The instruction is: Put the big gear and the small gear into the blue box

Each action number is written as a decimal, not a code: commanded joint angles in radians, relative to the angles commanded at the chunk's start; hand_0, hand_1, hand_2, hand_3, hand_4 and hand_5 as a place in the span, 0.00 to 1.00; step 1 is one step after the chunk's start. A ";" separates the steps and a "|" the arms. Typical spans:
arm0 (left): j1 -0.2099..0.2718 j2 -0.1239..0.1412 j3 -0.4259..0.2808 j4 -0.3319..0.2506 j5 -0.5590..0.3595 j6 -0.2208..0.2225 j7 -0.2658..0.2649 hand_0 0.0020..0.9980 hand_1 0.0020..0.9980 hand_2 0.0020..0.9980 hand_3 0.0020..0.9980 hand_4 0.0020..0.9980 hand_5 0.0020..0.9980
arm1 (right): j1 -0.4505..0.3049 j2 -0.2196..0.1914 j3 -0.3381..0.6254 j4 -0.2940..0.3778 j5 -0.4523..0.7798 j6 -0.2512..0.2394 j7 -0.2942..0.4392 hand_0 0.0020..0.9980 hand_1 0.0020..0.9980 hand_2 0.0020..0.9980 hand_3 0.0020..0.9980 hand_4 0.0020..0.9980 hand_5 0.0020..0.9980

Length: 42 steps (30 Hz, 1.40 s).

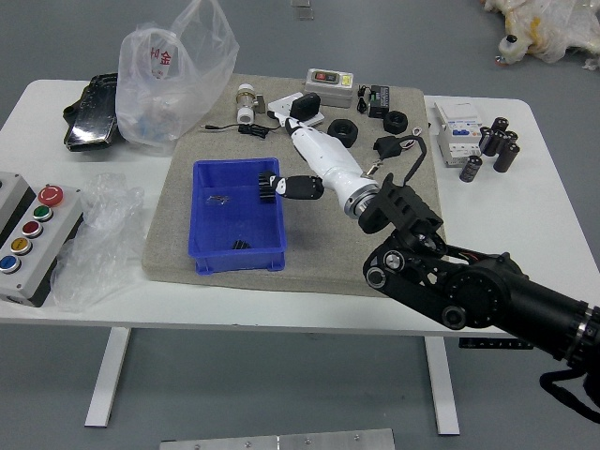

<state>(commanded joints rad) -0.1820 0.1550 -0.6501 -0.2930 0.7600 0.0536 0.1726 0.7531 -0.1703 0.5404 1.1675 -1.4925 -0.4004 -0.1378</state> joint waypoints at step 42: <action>0.051 0.012 0.144 0.015 -0.198 0.027 -0.084 0.65 0.51 0.52 0.68 0.67 0.30 | -0.781 -0.176 0.704 0.271 0.817 0.249 0.507 0.47 0.29 0.23 0.27 1.00 1.00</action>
<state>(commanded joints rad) -0.1309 0.1669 -0.5060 -0.2783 0.5616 0.0802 0.0885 -0.0282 -0.3463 1.2445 1.4388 -0.6759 -0.1513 0.3692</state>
